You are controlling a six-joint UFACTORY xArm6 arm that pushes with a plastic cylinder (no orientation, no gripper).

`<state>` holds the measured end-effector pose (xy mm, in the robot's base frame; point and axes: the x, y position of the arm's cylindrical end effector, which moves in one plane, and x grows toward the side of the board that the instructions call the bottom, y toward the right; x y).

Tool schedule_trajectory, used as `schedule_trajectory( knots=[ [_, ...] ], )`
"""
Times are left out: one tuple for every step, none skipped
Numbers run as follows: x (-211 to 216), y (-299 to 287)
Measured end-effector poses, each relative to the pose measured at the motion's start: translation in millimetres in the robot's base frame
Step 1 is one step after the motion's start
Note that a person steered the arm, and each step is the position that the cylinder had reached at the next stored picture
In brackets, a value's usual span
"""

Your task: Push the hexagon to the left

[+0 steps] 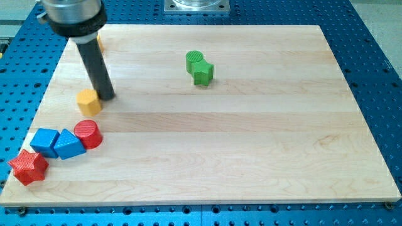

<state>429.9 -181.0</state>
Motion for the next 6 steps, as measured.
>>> schedule_trajectory(
  knots=[
    [28,39],
    [51,68],
    [63,20],
    [61,2],
    [38,1],
    [17,2]
  ],
)
